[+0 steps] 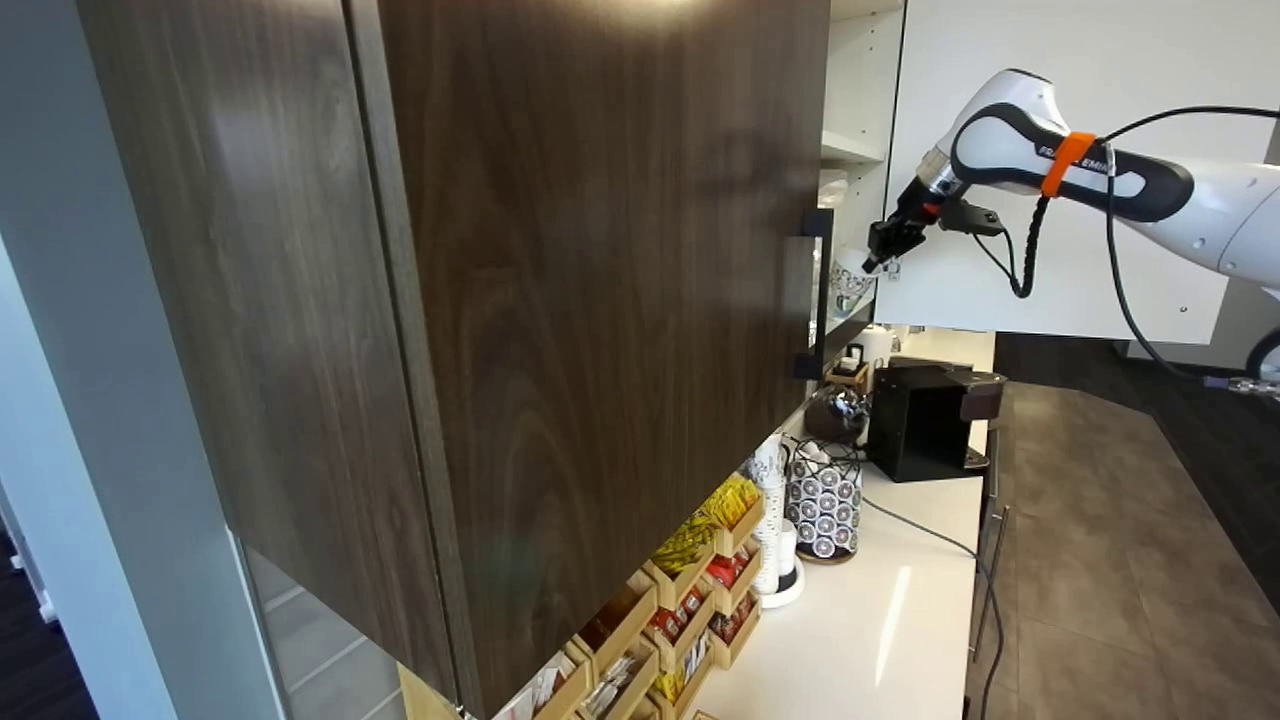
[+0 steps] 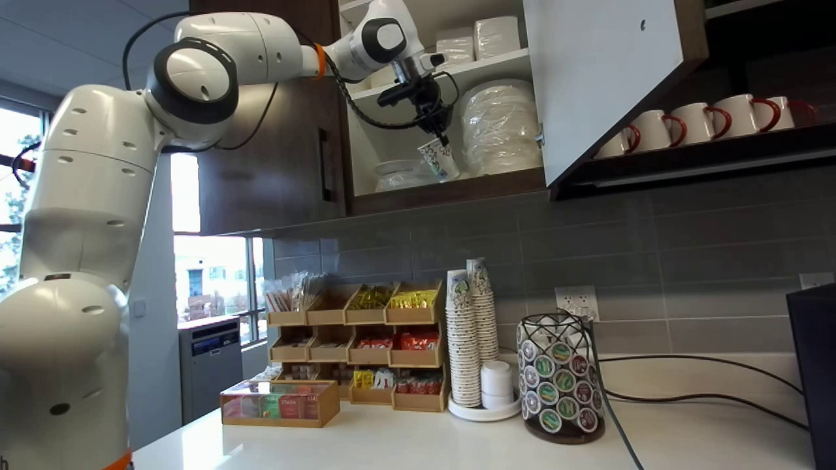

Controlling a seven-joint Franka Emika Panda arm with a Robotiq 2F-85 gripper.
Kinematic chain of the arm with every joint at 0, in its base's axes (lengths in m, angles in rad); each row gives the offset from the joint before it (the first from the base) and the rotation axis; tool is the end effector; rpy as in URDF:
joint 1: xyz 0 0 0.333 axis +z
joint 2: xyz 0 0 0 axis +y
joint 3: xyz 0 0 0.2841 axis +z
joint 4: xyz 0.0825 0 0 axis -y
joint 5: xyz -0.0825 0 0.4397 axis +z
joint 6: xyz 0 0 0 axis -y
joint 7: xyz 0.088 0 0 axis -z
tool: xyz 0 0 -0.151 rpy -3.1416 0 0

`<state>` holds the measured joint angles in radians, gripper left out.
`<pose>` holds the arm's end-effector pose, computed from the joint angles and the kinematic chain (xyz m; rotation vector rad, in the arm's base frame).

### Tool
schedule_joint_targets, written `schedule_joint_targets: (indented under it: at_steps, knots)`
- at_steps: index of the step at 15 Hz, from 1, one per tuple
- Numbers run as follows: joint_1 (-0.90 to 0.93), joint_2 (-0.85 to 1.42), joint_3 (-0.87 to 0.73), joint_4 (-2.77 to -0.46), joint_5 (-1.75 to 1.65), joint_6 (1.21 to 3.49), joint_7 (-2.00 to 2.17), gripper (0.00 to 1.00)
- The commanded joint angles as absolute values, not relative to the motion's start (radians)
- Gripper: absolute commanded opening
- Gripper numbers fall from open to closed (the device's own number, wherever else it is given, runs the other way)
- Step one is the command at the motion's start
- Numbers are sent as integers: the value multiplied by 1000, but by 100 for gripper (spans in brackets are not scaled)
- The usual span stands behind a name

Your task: Put paper cup in the bottom shelf of top cabinet

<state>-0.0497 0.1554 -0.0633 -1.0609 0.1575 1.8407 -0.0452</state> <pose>0.6666 -0.0516 0.7613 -2.8897 0.0822 -0.9479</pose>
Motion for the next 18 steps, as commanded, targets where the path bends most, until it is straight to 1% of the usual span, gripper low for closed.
schedule_joint_targets:
  at_steps: [1,5,6,7,8,9,10,16,18]
  knots:
    - [-59,195,-64,-987,186,1779,-34,1]
    - [-62,213,-64,-952,186,1742,-32,1]
    - [-63,217,-63,-947,191,1741,-36,9]
    - [-63,224,-63,-940,190,1742,-37,30]
    - [-65,230,-63,-934,193,1743,-39,33]
    - [-65,237,-63,-928,192,1748,-39,34]
    - [-64,243,-62,-922,192,1751,-40,40]
    - [-62,285,-60,-868,188,1772,-45,86]
    - [-60,299,-58,-845,187,1782,-46,99]
